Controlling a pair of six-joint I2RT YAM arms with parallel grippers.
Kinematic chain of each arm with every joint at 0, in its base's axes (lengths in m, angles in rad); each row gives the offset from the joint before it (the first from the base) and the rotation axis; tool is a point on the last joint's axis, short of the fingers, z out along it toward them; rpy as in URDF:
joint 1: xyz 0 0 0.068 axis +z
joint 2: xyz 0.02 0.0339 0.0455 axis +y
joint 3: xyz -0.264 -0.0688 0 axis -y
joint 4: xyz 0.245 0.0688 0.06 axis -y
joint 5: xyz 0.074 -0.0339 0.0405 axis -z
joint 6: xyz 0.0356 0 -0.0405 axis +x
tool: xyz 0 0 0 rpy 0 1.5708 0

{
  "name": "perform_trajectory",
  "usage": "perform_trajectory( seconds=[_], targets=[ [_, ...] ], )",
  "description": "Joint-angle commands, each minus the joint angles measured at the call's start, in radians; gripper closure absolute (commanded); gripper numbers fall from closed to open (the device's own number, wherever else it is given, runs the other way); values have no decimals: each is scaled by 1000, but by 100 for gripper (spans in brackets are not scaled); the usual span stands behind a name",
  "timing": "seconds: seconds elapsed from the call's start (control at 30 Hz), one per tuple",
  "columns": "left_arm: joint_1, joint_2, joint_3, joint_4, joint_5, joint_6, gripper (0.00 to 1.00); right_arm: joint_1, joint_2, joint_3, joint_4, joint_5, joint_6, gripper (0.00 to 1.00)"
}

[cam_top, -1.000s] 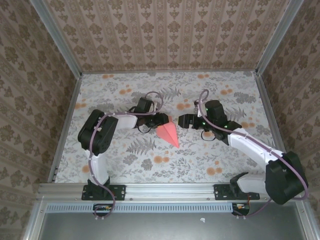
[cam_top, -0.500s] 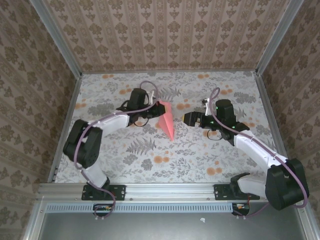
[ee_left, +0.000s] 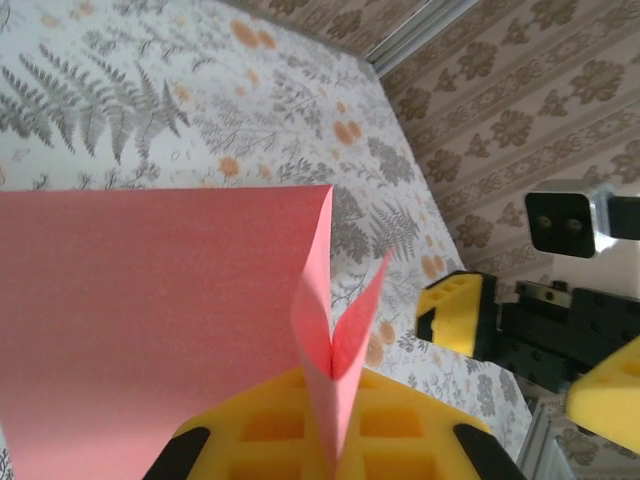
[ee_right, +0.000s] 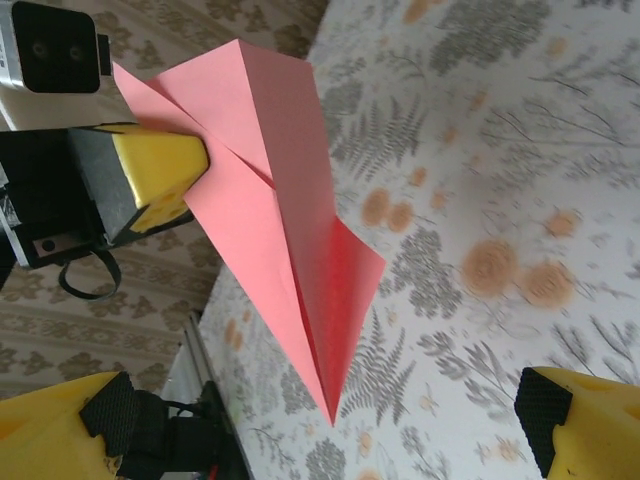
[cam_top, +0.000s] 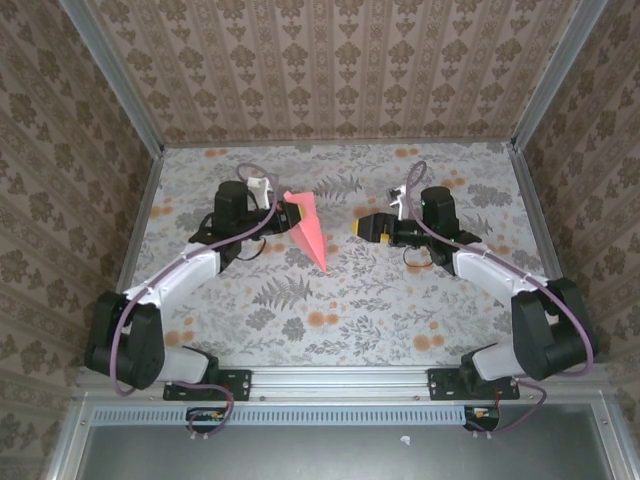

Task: Fold a paper plane with a square sheet of paper (fold left side to right side)
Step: Turn over the paper at the center of the table.

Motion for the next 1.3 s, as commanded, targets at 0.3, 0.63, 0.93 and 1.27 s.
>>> perform_trajectory(
  seconds=[0.3,0.63,0.93,1.27],
  targets=[
    [-7,-69,17,171,156,-42,100,134,171,108,295,-110,151,0],
    [-30,-67,37,175,175,-48,100,152,240,138,400,-150,230,9],
    [-40,-34,50,172,169,-52,100,150,229,144,388,-148,221,44],
    [-39,-23,42,121,143,-26,98,142,154,135,216,-117,99,78]
  ],
)
